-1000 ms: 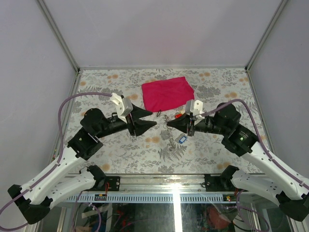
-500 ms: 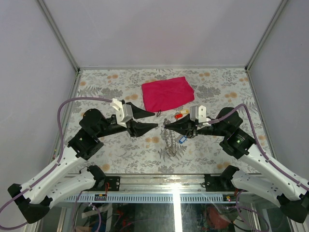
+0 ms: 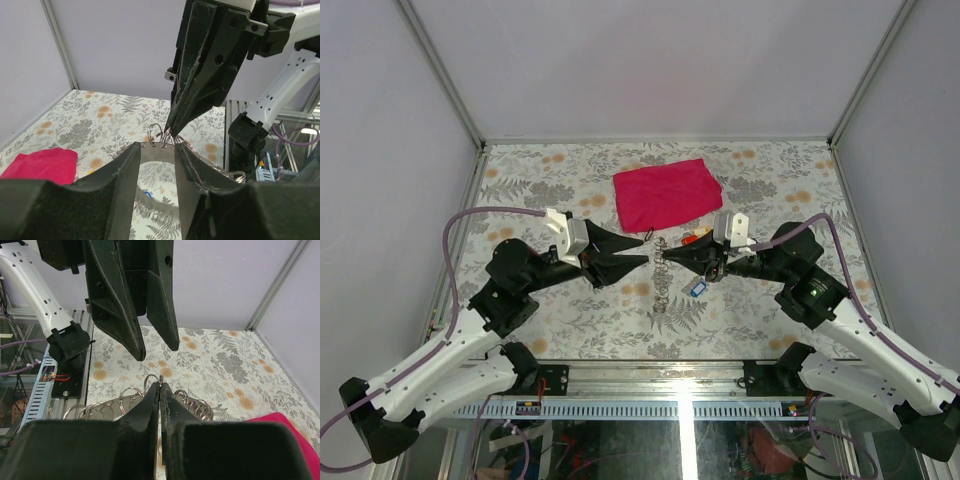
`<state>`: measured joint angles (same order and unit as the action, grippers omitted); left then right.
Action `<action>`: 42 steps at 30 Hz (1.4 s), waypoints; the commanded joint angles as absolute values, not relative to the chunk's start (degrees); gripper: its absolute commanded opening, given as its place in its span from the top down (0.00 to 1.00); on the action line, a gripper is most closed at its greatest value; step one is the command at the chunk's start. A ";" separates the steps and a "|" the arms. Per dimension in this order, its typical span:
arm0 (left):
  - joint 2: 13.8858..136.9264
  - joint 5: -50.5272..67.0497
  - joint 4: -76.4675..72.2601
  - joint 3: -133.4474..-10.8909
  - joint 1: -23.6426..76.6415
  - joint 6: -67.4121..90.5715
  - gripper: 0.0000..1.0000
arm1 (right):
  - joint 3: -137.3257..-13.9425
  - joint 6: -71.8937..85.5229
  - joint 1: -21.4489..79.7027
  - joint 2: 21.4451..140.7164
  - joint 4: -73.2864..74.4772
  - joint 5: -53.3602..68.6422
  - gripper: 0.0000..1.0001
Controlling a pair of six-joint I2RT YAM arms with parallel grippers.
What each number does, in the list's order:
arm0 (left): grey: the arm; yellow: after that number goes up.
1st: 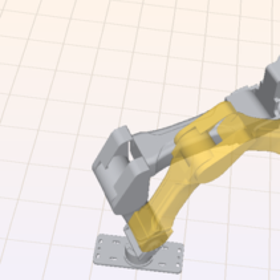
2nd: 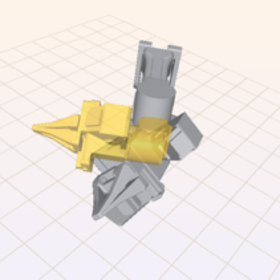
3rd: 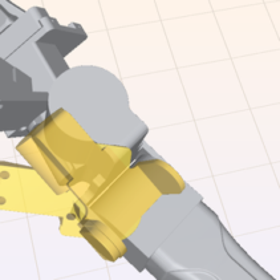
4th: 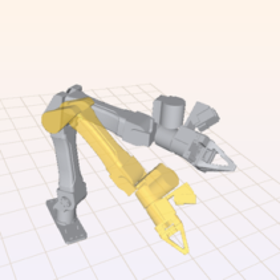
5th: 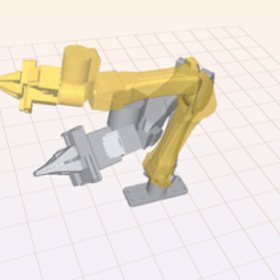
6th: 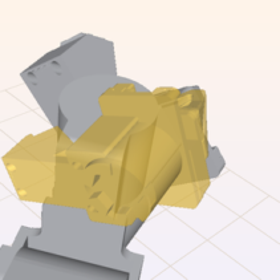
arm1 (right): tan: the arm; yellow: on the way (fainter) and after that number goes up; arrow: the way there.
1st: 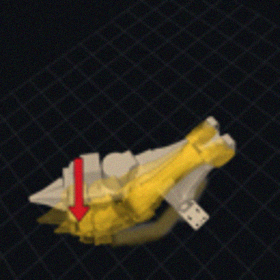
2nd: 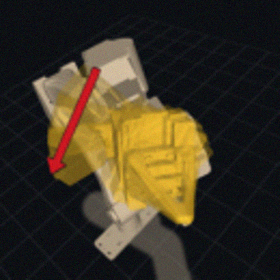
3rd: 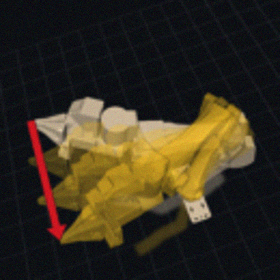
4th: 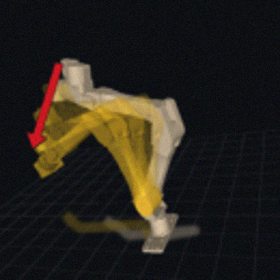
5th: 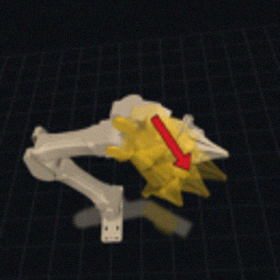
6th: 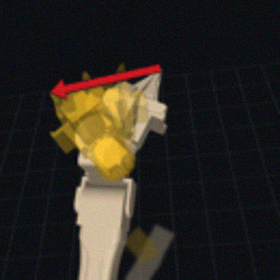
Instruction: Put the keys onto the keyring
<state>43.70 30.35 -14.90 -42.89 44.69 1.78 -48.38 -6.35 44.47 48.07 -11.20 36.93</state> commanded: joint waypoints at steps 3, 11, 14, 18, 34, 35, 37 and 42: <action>45.18 28.56 -21.47 -42.99 45.48 6.48 0.67 | -50.30 -5.88 44.70 46.36 -17.31 34.39 1.00; 46.44 30.01 -22.06 -42.93 46.38 6.94 0.69 | -49.85 -5.98 44.64 45.20 -17.31 32.59 1.00; 46.97 30.42 -22.08 -43.10 46.80 7.12 0.71 | -49.75 -6.02 44.67 45.08 -17.31 32.48 1.00; 47.56 30.66 -22.14 -43.53 47.17 7.07 0.76 | -49.66 -5.98 44.67 44.96 -17.31 32.50 1.00; 50.04 30.92 -23.16 -45.57 48.77 6.86 0.81 | -48.88 -6.43 44.67 44.36 -16.55 32.52 1.00; 50.06 30.70 -23.13 -45.57 48.78 6.86 0.81 | -48.75 -6.62 44.63 44.33 -16.41 32.52 1.00; 49.85 30.46 -23.20 -45.56 48.88 6.78 0.81 | -48.70 -6.81 44.70 44.24 -16.05 32.43 1.00; 49.74 30.32 -23.36 -45.62 48.94 6.81 0.82 | -48.33 -6.82 44.65 44.13 -15.95 32.48 1.00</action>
<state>50.13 30.65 -18.59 -43.40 48.51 6.83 -47.90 -6.07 44.47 45.58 -11.90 33.47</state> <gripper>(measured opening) 0.185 0.010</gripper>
